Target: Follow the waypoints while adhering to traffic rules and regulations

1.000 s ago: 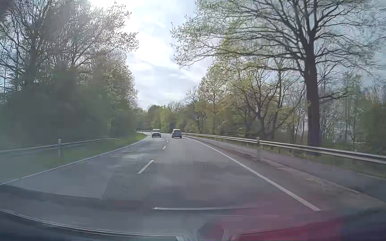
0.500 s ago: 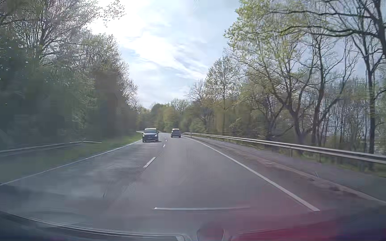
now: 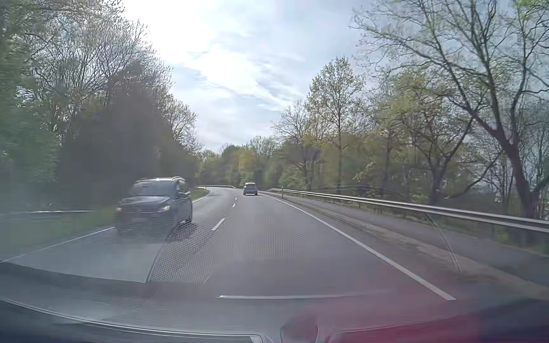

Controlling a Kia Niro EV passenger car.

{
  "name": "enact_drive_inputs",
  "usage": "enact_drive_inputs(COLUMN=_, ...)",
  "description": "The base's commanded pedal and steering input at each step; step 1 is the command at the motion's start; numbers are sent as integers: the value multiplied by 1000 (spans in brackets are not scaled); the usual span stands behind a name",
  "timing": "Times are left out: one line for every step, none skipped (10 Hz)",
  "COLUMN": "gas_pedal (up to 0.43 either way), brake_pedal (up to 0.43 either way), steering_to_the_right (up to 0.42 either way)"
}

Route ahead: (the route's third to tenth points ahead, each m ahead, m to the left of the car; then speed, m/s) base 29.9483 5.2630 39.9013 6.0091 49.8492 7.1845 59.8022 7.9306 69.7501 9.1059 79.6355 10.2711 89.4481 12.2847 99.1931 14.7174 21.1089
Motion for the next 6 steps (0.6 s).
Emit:
enact_drive_inputs(gas_pedal=177, brake_pedal=0, steering_to_the_right=-18)
enact_drive_inputs(gas_pedal=177, brake_pedal=0, steering_to_the_right=-18)
enact_drive_inputs(gas_pedal=177, brake_pedal=0, steering_to_the_right=-18)
enact_drive_inputs(gas_pedal=177, brake_pedal=0, steering_to_the_right=-18)
enact_drive_inputs(gas_pedal=177, brake_pedal=0, steering_to_the_right=-18)
enact_drive_inputs(gas_pedal=177, brake_pedal=0, steering_to_the_right=-18)
